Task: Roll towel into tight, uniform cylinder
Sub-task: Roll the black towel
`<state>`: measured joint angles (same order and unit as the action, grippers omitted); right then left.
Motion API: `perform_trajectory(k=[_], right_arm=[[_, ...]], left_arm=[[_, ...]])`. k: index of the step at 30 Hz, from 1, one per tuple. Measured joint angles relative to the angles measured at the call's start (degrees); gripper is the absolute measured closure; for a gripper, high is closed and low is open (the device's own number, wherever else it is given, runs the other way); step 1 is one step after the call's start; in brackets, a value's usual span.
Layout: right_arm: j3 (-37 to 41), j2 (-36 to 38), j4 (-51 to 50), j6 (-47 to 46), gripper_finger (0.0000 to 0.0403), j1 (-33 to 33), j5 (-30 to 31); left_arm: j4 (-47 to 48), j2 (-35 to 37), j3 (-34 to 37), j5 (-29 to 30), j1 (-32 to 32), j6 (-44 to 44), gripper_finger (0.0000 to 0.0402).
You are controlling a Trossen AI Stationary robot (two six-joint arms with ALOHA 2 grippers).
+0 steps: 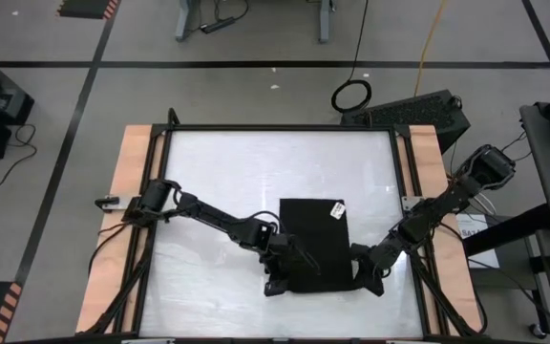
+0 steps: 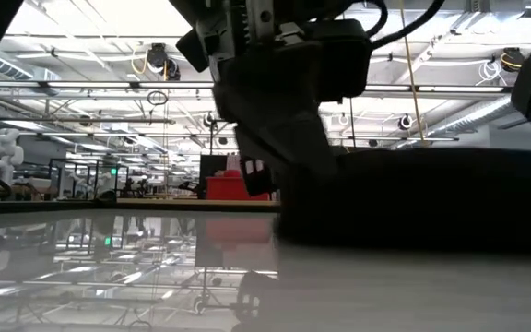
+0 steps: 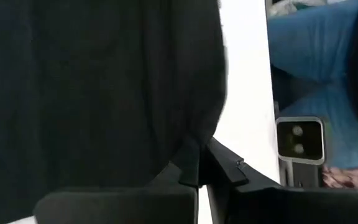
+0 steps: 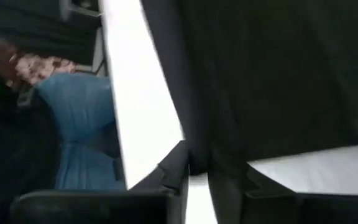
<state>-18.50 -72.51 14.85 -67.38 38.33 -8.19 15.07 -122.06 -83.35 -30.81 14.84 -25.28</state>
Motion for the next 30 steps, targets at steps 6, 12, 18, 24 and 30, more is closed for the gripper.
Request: perform_trajectory(k=[6, 12, 18, 24, 30], right_arm=[[0.0, 3.2, 0.5, 8.5, 0.0267, 0.3, 0.3], [0.0, 6.4, -1.5, 20.2, 0.0209, 4.7, 8.6], [0.0, 5.6, -1.9, 28.8, 0.0205, 10.9, 15.1], [-1.6, 3.3, -7.2, 31.1, 0.0205, 14.5, 24.8], [-2.8, 0.2, -5.9, 32.5, 0.0205, 15.1, 27.8]], left_arm=[[0.2, 0.0, 0.1, -1.2, -0.3, -0.1, 0.0394], [0.8, 0.0, 0.1, -1.1, -0.8, -1.1, 0.0394], [1.0, 0.0, 0.1, 0.1, -2.2, -1.3, 0.0394], [0.6, 0.0, 0.1, 1.1, -4.7, -0.8, 0.0394], [2.4, 0.0, 0.0, -0.1, -7.5, 0.6, 0.0393]])
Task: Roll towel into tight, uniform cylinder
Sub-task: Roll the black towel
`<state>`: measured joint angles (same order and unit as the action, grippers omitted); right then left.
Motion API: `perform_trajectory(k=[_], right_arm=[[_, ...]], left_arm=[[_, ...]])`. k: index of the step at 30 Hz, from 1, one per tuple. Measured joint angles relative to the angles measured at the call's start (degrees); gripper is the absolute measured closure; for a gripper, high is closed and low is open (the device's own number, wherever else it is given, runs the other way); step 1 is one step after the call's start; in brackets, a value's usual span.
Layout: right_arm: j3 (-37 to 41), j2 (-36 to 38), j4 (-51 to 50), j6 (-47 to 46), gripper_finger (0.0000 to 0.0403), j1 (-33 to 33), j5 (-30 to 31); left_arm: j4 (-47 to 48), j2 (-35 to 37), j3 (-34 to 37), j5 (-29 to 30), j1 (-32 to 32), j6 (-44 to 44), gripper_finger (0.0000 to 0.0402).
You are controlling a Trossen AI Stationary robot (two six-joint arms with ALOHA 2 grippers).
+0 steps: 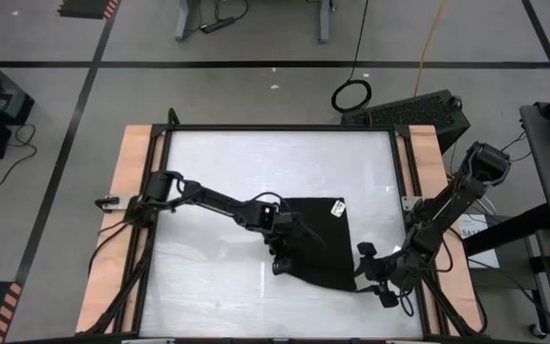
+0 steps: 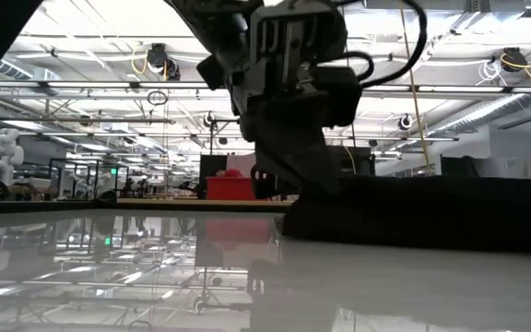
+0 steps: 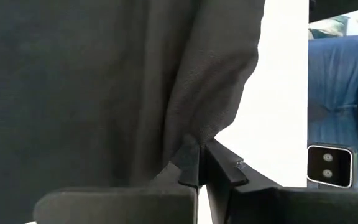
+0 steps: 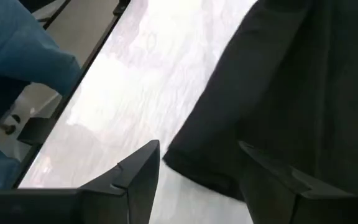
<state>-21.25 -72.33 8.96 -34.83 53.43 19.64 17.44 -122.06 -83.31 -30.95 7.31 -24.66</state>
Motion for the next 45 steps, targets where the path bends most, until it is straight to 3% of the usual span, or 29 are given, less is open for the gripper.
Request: perform_trajectory(k=[4, 10, 20, 27, 30, 35, 45], right_arm=[[-1.1, -1.2, 0.3, -0.5, 0.0205, 0.5, 0.6], [-2.7, -3.6, 0.3, -0.6, 0.0205, 1.3, 7.2], [-5.3, -13.4, 5.1, -1.5, 0.0205, 0.7, 11.0], [-7.5, -18.9, 4.0, -8.4, 0.0222, -0.5, 16.2], [-7.5, -19.5, 3.3, -12.6, 0.0268, -0.7, 16.1], [-7.5, -18.0, 3.3, -15.5, 0.0381, -0.4, 13.7], [-7.2, -16.5, 3.3, -28.4, 0.0396, -2.9, 0.1]], left_arm=[[0.2, 0.1, 1.5, -2.2, -1.6, -0.2, 0.0393], [-0.6, 0.1, 5.1, -4.1, -2.5, -2.0, 0.0393], [-5.2, 0.1, 7.4, -7.4, -2.5, -5.1, 0.0393], [-5.1, 0.1, 7.4, -9.6, -2.6, -5.1, 0.0393], [-4.7, 0.1, 7.4, -9.8, -2.6, -5.5, 0.0393], [-4.5, 0.1, 7.4, -9.8, -2.3, -6.6, 0.0393], [-5.3, 0.8, 7.4, -8.3, -1.1, -9.6, 0.0391]])
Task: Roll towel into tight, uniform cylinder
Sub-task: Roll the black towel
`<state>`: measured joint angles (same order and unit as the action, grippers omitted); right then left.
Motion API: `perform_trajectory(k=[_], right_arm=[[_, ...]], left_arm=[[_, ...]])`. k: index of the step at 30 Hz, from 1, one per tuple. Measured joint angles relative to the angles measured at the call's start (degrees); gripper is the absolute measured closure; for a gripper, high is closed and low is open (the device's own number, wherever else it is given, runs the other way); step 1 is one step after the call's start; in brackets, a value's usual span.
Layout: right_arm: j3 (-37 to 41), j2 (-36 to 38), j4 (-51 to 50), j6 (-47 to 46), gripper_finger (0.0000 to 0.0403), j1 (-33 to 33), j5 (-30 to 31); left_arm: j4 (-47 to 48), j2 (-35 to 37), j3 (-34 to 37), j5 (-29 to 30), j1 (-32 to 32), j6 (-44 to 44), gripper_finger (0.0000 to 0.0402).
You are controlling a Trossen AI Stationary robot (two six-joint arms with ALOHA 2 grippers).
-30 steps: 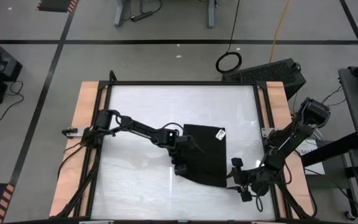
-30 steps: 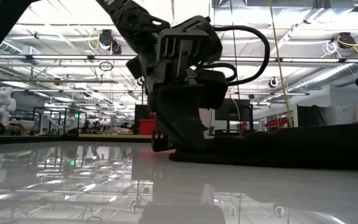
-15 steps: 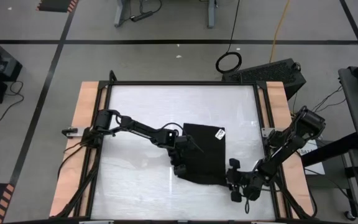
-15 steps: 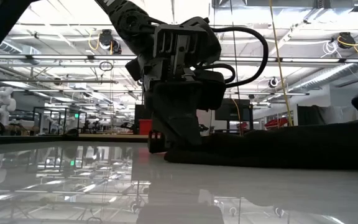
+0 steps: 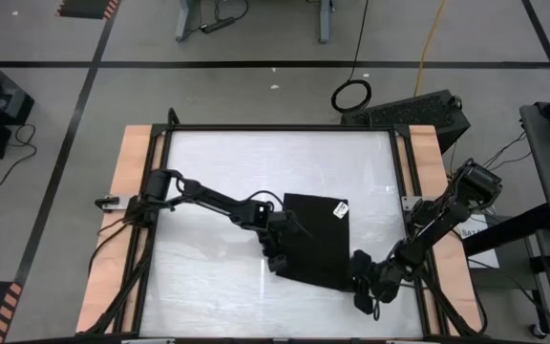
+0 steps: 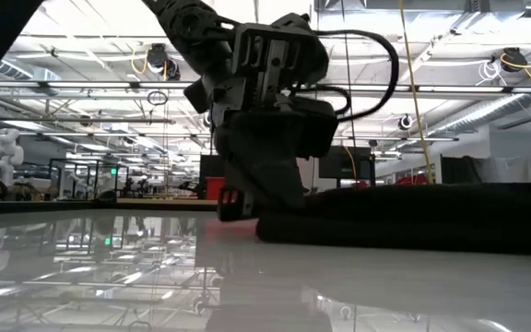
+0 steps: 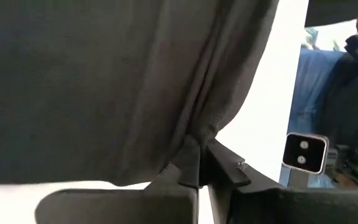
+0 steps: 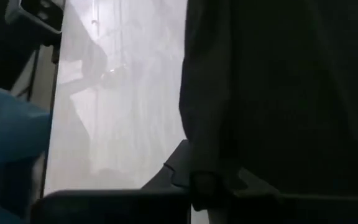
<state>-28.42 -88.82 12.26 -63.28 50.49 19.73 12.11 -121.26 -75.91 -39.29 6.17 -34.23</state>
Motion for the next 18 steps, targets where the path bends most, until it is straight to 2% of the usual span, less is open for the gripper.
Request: perform_trajectory(k=[4, 13, 15, 18], right_arm=[[2.9, 0.1, 2.9, -8.1, 0.0395, 0.0, -0.3], [14.5, 3.1, 26.4, -16.4, 0.0395, -1.4, 2.8], [16.1, 4.6, 27.6, -18.8, 0.0395, -2.4, 1.8], [17.6, 6.2, 27.6, -20.1, 0.0395, -4.5, -3.4]], left_arm=[[-0.1, 1.4, 0.0, 2.6, 0.0, 0.0, 0.0370], [1.2, 2.1, 0.1, 2.8, 2.8, 2.1, 0.0284], [1.1, 2.1, 0.1, 3.4, 3.8, 3.0, 0.0272], [1.3, 2.7, 0.1, 6.1, 5.1, 4.1, 0.0264]])
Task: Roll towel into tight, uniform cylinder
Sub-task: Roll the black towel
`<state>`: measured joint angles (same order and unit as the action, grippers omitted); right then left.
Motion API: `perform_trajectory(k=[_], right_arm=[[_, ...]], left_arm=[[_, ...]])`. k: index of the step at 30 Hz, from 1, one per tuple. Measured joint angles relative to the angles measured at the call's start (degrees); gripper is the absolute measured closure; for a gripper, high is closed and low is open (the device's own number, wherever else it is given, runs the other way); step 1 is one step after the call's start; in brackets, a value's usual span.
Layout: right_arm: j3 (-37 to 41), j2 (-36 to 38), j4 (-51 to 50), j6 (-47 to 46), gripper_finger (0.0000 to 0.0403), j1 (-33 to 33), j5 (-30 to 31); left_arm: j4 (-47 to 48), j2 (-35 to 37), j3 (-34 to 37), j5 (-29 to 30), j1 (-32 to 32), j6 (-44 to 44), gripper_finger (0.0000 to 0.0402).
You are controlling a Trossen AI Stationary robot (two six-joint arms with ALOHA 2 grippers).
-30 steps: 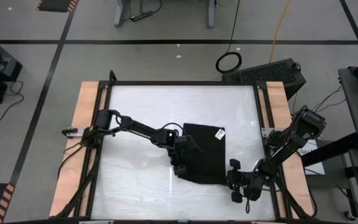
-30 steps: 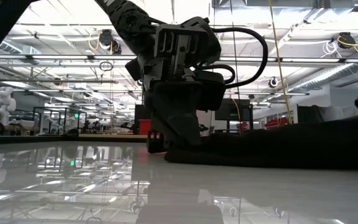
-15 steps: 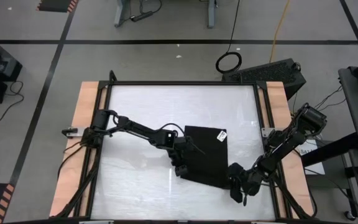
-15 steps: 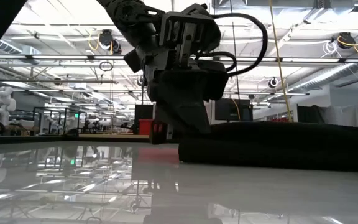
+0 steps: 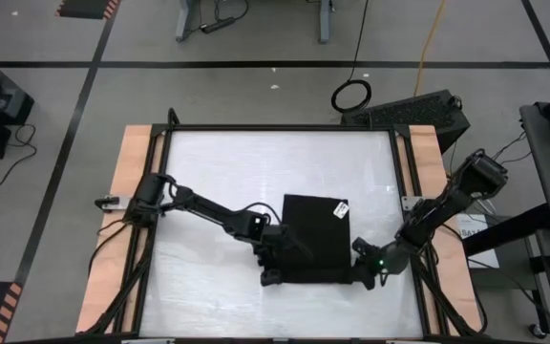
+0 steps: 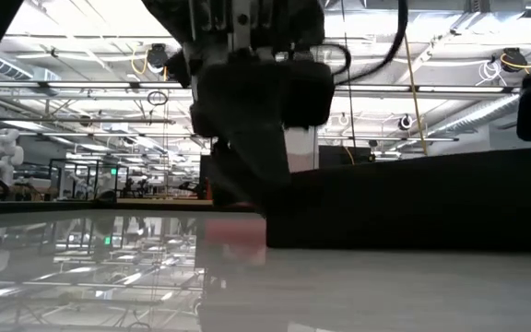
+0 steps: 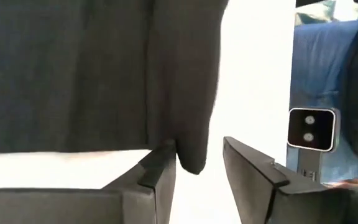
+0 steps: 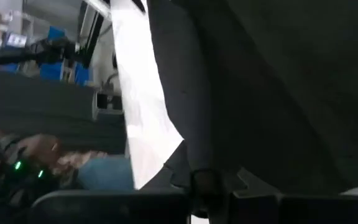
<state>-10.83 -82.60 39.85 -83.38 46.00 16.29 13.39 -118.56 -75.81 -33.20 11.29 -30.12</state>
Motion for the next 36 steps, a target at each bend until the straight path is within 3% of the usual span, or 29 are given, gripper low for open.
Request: perform_trajectory(k=[5, 10, 17, 29, 36], right_arm=[[0.2, 0.1, -0.1, -0.7, 0.0395, -3.7, -8.6], [0.2, 0.2, -0.9, -3.2, 0.0394, -6.2, -10.2], [0.2, 0.2, -1.2, -3.7, 0.0394, -7.9, -12.6], [0.3, 0.2, -1.6, -4.6, 0.0394, -8.1, -12.3], [0.3, 0.2, -1.5, -4.7, 0.0394, -8.1, -12.1]], left_arm=[[2.5, 3.3, 0.0, 7.7, 0.4, 5.0, 0.0262], [6.7, 8.0, 0.0, 15.0, 0.5, 12.2, 0.0262], [4.2, 11.3, -0.1, 19.3, 4.7, 30.3, 0.0262], [-2.6, 3.9, 0.0, 14.7, 6.5, 28.9, 0.0262], [-2.7, 3.1, 0.8, 28.7, 8.6, 27.6, 0.0265]])
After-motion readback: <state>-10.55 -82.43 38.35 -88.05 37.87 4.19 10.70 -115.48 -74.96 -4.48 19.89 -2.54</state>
